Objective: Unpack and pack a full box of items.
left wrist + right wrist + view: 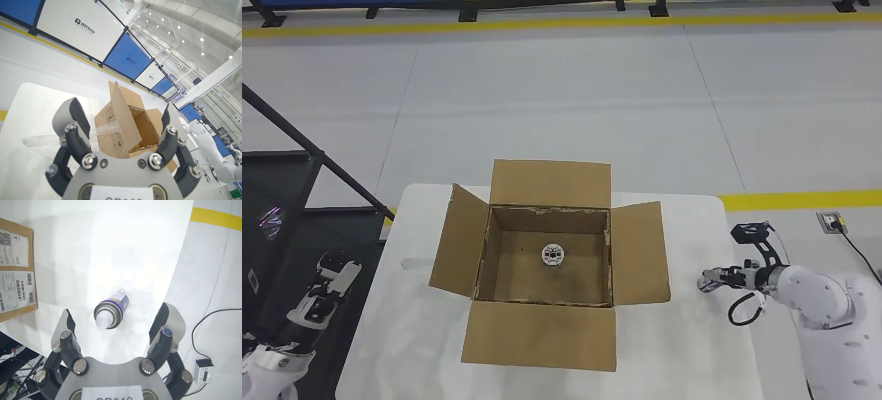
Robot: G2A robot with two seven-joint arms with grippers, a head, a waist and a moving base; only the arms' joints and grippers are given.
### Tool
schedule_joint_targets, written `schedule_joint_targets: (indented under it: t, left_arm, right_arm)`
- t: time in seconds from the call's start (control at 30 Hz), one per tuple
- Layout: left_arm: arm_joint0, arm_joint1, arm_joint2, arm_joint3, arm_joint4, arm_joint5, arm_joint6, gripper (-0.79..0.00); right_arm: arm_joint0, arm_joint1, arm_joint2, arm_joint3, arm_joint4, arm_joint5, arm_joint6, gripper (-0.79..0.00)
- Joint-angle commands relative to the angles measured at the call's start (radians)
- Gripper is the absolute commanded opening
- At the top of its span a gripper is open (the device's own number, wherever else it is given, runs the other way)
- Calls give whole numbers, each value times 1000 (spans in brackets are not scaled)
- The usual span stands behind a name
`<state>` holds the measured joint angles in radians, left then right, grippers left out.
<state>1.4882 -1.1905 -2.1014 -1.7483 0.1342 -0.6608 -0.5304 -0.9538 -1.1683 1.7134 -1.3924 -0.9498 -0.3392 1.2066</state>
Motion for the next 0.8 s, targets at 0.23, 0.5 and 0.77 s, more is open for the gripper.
schedule_joint_targets:
  t: [0.23,0.5,0.77]
  left_arm:
    - [0,0,0,0,0,0,0,0]
    - [0,0,0,0,0,0,0,0]
    - [0,0,0,0,0,0,0,0]
  right_arm:
    - [5,6,-72,27,-6,12,-33,-345]
    - [21,13,-99,32,-28,59,-79,-785]
    - [-71,31,26,-262,93,105,-119,-785]
